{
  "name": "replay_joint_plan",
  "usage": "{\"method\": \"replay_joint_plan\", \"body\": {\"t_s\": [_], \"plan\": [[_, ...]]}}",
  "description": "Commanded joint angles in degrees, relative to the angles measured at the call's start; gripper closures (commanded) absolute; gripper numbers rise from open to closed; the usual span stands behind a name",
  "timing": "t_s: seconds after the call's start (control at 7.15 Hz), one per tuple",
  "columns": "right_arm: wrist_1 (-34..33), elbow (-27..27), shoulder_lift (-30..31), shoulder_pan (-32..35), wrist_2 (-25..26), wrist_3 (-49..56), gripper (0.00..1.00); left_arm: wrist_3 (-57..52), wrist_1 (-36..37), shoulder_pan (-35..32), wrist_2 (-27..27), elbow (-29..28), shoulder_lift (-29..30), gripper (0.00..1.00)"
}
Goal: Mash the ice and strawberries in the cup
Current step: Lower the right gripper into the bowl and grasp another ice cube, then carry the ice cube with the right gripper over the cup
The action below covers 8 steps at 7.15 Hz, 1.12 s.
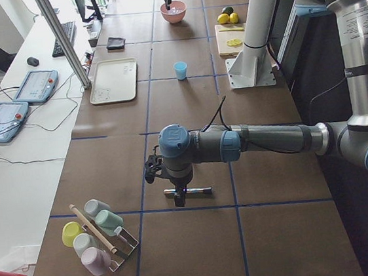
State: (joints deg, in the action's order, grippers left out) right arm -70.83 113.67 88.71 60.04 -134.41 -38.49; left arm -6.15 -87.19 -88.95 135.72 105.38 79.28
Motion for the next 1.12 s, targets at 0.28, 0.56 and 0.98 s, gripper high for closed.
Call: {"method": "replay_joint_plan", "body": {"t_s": [0.28,0.56,0.98], "plan": [[-0.28,0.33,-18.36,-18.32,9.82,-32.20,1.00,-0.09,0.00,0.00,0.07,0.00,0.00,0.00],[-0.28,-7.27,-29.59,-28.00,20.01,-43.36,1.00,-0.09,0.00,0.00,0.07,0.00,0.00,0.00],[-0.01,-14.08,-36.59,-32.09,26.30,-46.41,1.00,-0.09,0.00,0.00,0.07,0.00,0.00,0.00]]}}
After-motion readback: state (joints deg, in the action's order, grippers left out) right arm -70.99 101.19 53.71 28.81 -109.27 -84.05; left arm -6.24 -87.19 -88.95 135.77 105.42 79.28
